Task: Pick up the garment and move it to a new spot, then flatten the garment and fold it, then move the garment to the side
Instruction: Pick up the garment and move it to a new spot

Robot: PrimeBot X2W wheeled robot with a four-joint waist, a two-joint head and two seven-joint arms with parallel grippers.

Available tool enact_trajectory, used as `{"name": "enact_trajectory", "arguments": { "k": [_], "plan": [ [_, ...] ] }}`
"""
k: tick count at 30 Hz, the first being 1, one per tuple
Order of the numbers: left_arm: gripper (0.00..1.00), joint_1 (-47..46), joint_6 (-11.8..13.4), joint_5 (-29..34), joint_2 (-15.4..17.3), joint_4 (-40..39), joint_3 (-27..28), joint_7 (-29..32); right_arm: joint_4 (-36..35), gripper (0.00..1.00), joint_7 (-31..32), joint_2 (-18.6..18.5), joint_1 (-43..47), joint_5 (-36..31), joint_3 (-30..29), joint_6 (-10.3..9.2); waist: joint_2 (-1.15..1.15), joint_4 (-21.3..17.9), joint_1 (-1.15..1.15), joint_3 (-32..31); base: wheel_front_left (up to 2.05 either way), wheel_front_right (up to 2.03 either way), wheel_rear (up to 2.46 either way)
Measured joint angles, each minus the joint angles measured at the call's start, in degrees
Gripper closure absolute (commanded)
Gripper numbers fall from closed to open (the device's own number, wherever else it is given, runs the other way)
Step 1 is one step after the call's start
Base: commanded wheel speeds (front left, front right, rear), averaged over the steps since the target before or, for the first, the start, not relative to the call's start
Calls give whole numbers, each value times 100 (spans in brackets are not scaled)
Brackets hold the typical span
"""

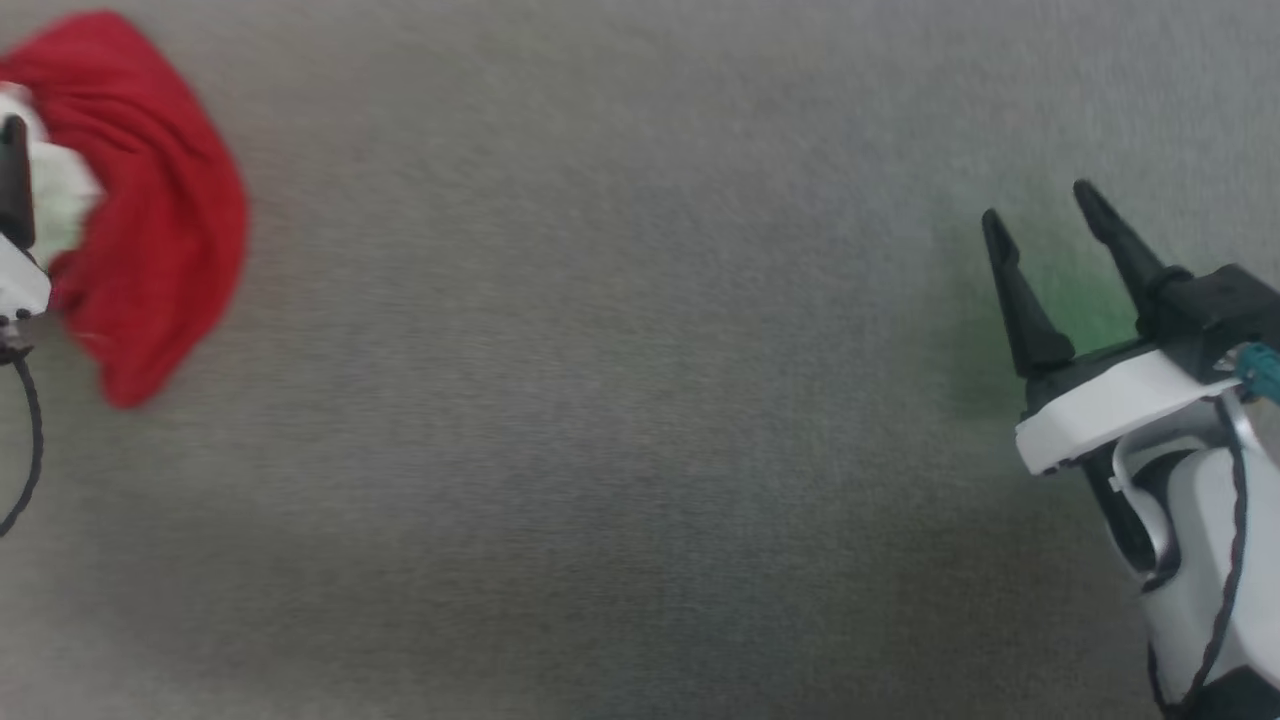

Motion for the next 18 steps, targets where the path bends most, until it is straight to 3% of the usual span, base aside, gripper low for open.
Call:
{"name": "enact_trajectory", "arguments": {
  "k": [6, 18],
  "plan": [
    [0, -648, 199, -7, -2, 1166, -185, 875, -294, 0, 141, -67, -151, -52, 18, 0, 0, -240, 0, 515, 0, 0, 0],
    [0, -1514, 315, -14, 57, 2140, -323, 1474, -683, 0, 366, -79, -230, -159, 23, 1, 1, -355, 0, 864, 0, 0, 0]
  ]
}}
